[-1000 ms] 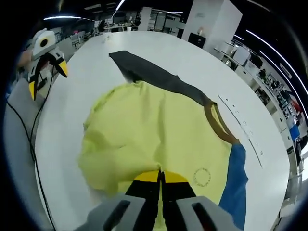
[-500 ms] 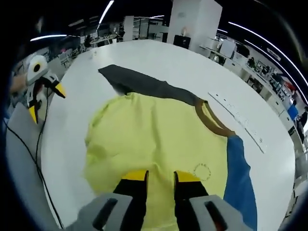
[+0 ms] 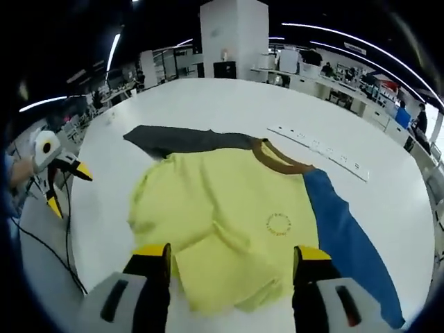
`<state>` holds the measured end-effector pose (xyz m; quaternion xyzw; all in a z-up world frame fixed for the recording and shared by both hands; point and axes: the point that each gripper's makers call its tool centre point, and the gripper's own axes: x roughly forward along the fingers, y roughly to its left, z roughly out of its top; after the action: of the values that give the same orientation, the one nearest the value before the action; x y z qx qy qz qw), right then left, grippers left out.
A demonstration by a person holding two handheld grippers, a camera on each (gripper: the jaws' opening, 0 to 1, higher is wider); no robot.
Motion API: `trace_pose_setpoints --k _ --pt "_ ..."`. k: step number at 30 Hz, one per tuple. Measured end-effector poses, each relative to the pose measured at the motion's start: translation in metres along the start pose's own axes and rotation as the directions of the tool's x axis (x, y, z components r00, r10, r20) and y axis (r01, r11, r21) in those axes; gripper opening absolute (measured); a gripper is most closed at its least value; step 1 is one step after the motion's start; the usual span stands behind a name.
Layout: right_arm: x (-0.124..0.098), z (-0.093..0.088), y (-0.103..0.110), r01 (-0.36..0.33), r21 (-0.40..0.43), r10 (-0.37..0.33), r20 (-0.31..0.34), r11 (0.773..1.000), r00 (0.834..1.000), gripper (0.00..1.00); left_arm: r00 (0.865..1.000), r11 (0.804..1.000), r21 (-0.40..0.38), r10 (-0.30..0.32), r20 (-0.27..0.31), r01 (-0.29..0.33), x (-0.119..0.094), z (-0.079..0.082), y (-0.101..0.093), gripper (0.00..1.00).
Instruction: Fold the garment on the visible template until the final outline fits inside the template.
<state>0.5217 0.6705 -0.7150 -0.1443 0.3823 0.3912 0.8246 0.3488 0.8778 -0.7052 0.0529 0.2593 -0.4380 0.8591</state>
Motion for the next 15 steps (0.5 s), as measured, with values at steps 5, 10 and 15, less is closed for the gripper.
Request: trace_pose_setpoints --k 5,10,15 --pt "-0.007 -0.007 0.003 0.002 0.046 -0.002 0.014 0.999 1.0 0.73 1.0 1.0 -0.004 0.0 -0.001 0.0 0.0 -0.001 0.0 0.6" --pt "-0.014 -0.011 0.005 0.018 0.164 -0.025 0.04 0.986 0.999 0.67 1.0 1.0 -0.001 -0.002 -0.002 0.002 0.001 -0.001 -0.001 0.6" --pt "-0.027 -0.004 0.001 -0.026 0.495 -0.044 0.129 0.868 0.991 0.54 1.0 1.0 -0.003 -0.003 0.001 0.003 0.002 -0.001 -0.002 0.6"
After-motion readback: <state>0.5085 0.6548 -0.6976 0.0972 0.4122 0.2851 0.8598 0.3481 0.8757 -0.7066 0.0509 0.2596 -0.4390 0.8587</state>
